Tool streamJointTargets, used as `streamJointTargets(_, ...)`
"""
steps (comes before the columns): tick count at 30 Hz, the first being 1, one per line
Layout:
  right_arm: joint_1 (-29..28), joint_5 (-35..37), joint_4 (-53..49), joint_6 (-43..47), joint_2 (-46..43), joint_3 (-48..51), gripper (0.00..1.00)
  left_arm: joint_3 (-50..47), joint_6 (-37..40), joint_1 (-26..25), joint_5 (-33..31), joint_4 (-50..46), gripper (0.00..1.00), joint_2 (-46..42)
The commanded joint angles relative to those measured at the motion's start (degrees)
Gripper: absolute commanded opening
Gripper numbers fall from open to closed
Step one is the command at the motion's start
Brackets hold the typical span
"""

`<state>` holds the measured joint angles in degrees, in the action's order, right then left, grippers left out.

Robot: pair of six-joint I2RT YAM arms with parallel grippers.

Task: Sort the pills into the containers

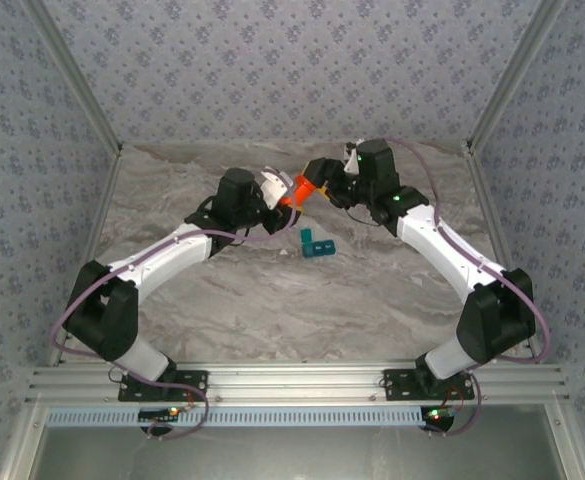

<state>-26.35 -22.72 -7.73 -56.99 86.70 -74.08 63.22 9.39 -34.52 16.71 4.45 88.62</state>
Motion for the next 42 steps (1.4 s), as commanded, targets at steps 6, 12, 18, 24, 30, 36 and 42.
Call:
streamJointTargets(6, 0.02, -2.29, 0.43, 1.43, -0.11, -0.8, 0.64, 2.36, -0.67, -0.38, 1.4, 1.44, 0.0, -0.06)
streamJointTargets(12, 0.14, -3.36, 0.75, 1.35, 0.69, -1.15, 0.64, 2.43, -0.75, -0.42, 1.53, 1.22, 0.0, -0.16)
streamJointTargets(18, 0.92, -5.66, 2.42, 2.32, 1.48, -1.05, 0.42, 2.0, -0.93, -0.38, 1.66, 1.04, 0.0, -0.51)
streamJointTargets(24, 4.98, -18.11, 8.6, 15.02, 2.36, -1.18, 0.43, 0.01, -5.04, 1.46, 7.72, 3.75, 0.0, -2.32)
streamJointTargets(30, 9.9, -28.4, 8.25, 27.47, 2.21, -0.66, 0.5, -2.42, -14.41, 4.91, 18.08, 10.3, 0.0, -4.97)
streamJointTargets(36, 11.6, -27.12, 13.71, 16.15, 1.24, -0.03, 0.77, -1.92, -12.41, 4.91, 14.36, 7.78, 0.0, -4.83)
streamJointTargets(42, 8.63, -12.33, 6.81, 7.74, -0.29, -0.4, 0.82, 0.04, -2.8, 2.29, 6.17, 1.05, 0.0, -3.65)
